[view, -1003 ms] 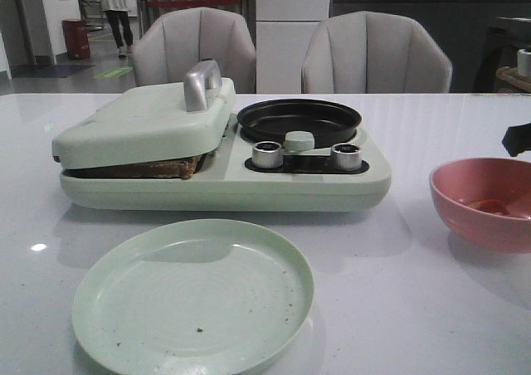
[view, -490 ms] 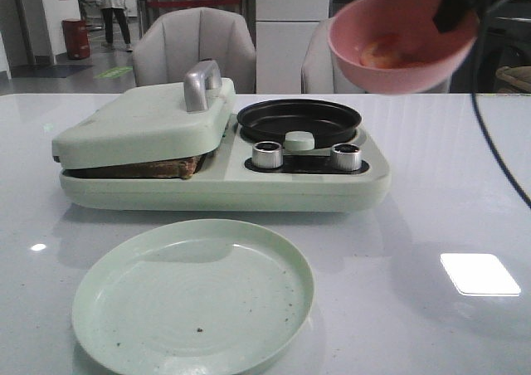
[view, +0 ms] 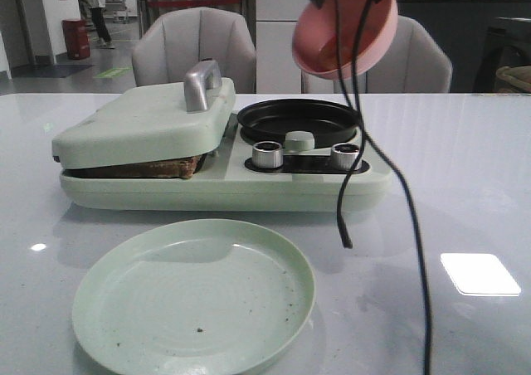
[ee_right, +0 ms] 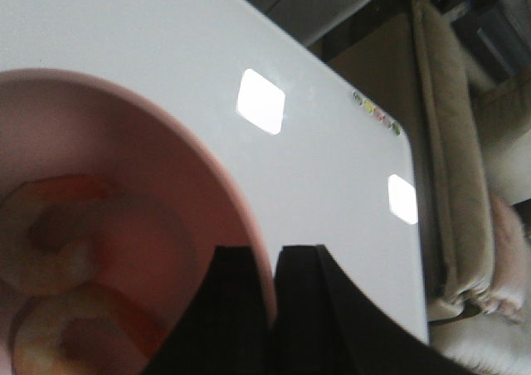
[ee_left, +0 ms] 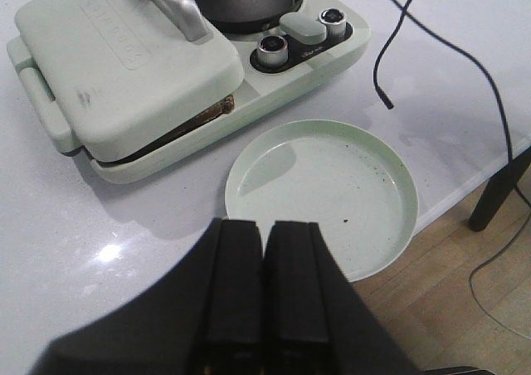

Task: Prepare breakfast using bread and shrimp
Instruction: 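Lift the pink bowl with the right gripper over the round pan, then tilt the pink bowl to pour the shrimp into the round pan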

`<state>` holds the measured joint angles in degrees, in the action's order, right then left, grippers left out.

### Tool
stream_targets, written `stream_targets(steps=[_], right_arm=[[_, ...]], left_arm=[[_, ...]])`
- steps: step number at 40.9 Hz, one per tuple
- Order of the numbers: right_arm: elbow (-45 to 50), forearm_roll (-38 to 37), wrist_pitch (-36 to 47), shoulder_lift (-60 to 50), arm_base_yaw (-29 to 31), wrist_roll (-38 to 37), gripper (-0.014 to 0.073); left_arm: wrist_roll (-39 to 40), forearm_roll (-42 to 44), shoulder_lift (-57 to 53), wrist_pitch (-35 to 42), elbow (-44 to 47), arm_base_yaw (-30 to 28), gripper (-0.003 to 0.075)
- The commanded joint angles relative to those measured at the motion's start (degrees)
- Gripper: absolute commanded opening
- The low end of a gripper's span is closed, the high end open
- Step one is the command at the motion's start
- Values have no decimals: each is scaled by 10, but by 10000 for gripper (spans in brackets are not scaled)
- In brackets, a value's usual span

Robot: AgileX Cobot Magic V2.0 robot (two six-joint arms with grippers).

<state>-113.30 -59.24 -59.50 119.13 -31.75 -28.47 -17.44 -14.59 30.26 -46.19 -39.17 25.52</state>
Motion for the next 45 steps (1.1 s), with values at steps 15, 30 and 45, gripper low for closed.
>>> stream_targets(steps=[15,30,45], right_arm=[[-45,-377,-107,53,-82,-5,46],[-53,-424,-126,77,-84,-2,45],[-52,-411,-126,107,-85,-1,45]], left_arm=[[5,-9,1,39,-16,5,101],[5,-9,1,39,-16,5,101],[5,-9,1,39,-16,5,101]])
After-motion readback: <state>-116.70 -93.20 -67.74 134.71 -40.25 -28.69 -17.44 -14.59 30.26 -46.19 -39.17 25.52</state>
